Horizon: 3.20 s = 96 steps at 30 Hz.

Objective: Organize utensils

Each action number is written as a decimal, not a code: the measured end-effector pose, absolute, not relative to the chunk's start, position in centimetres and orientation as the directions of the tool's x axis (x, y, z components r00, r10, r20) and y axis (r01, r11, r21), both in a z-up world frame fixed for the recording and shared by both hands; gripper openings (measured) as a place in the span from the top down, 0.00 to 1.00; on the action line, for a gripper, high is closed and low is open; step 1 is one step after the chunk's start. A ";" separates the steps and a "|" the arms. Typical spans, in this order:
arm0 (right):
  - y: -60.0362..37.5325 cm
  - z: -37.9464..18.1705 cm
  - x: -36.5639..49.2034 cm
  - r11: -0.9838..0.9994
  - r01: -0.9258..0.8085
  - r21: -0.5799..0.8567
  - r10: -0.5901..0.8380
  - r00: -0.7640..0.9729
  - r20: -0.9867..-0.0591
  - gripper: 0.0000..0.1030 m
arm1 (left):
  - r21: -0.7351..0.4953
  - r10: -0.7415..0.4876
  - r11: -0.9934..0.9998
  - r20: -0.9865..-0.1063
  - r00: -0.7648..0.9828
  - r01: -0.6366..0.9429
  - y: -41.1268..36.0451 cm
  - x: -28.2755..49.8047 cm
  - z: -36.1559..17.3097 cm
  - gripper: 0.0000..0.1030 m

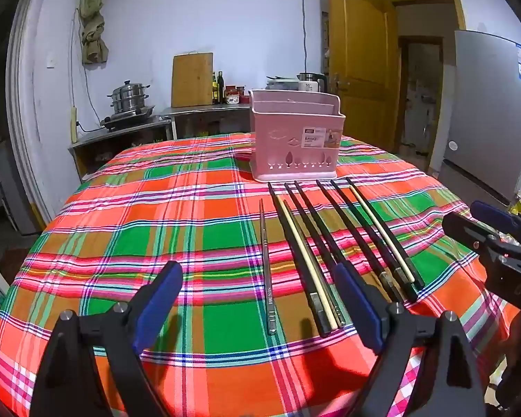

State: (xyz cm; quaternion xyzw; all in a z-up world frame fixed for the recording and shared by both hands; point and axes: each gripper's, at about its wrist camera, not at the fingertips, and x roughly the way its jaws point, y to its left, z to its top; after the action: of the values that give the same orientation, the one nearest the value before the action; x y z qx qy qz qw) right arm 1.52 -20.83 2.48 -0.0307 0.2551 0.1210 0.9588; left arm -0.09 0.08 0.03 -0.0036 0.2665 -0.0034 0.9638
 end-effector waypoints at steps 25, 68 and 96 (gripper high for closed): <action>-20.8 2.5 1.2 0.967 -0.254 0.003 0.223 0.843 -0.490 0.33 | -0.022 -0.017 1.000 -0.528 0.849 0.006 0.2 -0.1 0.1 0.12; -20.7 2.7 1.2 0.968 -0.252 -0.003 0.219 0.845 -0.489 0.33 | -0.027 -0.018 1.000 -0.527 0.850 0.005 0.1 -0.1 0.0 0.12; -20.9 2.7 1.2 0.968 -0.253 -0.007 0.217 0.843 -0.492 0.33 | -0.027 -0.019 1.000 -0.529 0.848 0.006 0.0 -0.2 -0.1 0.12</action>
State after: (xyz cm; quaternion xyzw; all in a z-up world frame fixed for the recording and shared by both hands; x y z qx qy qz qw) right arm 1.18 -20.87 2.71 -0.0356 0.2520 0.1223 0.9593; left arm -0.17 -0.03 -0.09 -0.0122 0.2754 -0.0064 0.9612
